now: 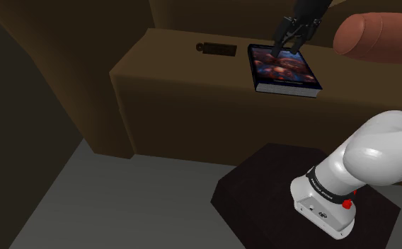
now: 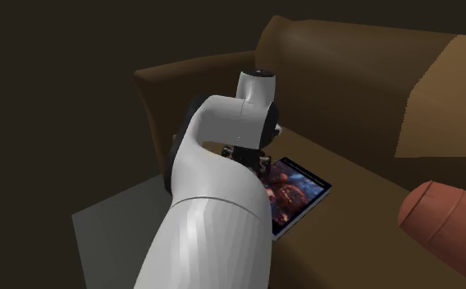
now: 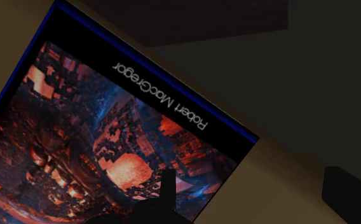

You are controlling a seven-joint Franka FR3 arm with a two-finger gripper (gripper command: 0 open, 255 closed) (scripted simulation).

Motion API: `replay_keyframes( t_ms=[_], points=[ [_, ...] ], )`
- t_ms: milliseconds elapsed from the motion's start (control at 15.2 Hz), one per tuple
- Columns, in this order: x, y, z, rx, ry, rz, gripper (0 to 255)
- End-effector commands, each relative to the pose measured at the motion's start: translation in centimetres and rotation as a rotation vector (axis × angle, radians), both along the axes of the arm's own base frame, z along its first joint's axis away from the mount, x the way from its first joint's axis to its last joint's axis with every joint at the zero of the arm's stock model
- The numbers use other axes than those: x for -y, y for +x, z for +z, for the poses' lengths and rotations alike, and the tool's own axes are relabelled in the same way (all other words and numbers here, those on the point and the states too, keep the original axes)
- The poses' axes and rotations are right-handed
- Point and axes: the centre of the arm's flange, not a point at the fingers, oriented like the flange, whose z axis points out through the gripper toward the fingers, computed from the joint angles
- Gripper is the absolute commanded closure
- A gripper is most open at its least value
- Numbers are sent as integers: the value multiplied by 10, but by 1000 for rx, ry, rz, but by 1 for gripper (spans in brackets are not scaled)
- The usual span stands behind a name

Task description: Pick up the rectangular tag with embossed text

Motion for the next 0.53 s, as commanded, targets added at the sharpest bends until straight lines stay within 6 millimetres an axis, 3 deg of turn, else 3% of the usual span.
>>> replay_keyframes(
  t_ms=[0,462],
  points=[
    [0,0,0,0,0,0,0],
    [43,76,-27,10,-44,319,0]
  ],
)
